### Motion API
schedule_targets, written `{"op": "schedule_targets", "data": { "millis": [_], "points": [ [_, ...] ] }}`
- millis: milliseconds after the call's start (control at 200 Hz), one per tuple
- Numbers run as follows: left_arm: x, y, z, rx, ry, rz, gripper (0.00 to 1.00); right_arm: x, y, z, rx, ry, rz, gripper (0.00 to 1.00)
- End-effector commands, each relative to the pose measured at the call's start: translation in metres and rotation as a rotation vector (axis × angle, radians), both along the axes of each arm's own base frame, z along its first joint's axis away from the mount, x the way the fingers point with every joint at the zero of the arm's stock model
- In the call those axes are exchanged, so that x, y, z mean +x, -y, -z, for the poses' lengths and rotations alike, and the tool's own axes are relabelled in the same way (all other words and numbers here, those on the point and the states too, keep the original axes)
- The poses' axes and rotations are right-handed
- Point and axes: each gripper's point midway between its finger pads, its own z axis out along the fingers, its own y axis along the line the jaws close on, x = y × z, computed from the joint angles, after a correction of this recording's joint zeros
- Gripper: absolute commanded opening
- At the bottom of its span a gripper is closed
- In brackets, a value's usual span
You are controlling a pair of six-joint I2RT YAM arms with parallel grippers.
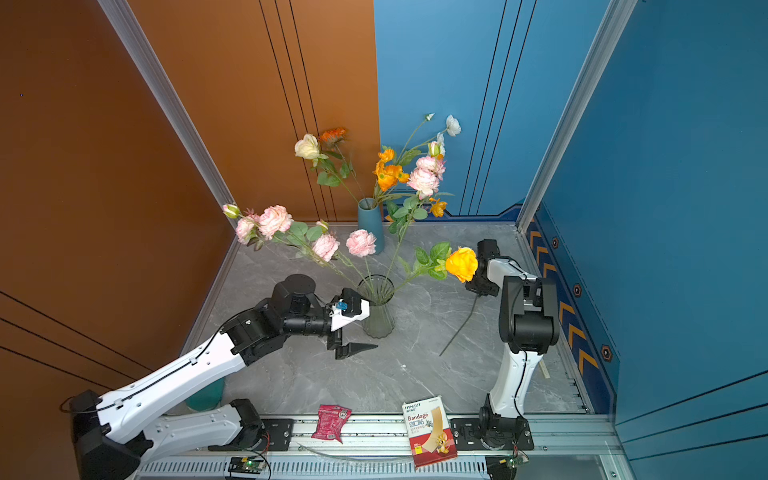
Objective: Arrange the flowers into the vase
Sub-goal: 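Move the right gripper to the white rose stem and grasp it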
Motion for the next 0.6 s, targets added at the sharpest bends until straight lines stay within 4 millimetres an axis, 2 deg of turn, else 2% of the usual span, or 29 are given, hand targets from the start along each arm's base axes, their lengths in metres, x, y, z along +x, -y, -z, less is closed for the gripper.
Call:
{"op": "schedule_targets", "data": {
  "millis": [0,40,160,250,340,591],
  "points": [
    [-0.003,-0.003,-0.015,-0.020,0.036,0.002,0.98,-0.030,0.002,0.025,0.010,-0.152,-0.017,0.03],
    [-0.003,-0.003,-0.015,-0.019,0.036,0.002,0.98,-0.030,0.001,0.025,0.013,-0.156,-0.021,0.00],
    [-0.002,-0.004,-0.015,-0.020,0.038,-0.002,0.98,-0.030,-0.003,0.024,0.034,-0.156,-0.028,0.00],
    [-0.002,-0.003,-0.015,-0.019,0.038,-0.002,0.98,-0.025,-0.008,0.014,0.058,-0.113,-0.039,0.00],
    [-0.002,-0.004,-0.015,-0.019,0.038,-0.003,0.98,-0.016,-0.008,-0.008,0.056,-0.010,-0.022,0.00],
    [-0.002,-0.004,-0.016,-0.021,0.042,-0.002,0.98,-0.005,-0.003,-0.087,0.087,0.295,0.070,0.00]
  ]
}}
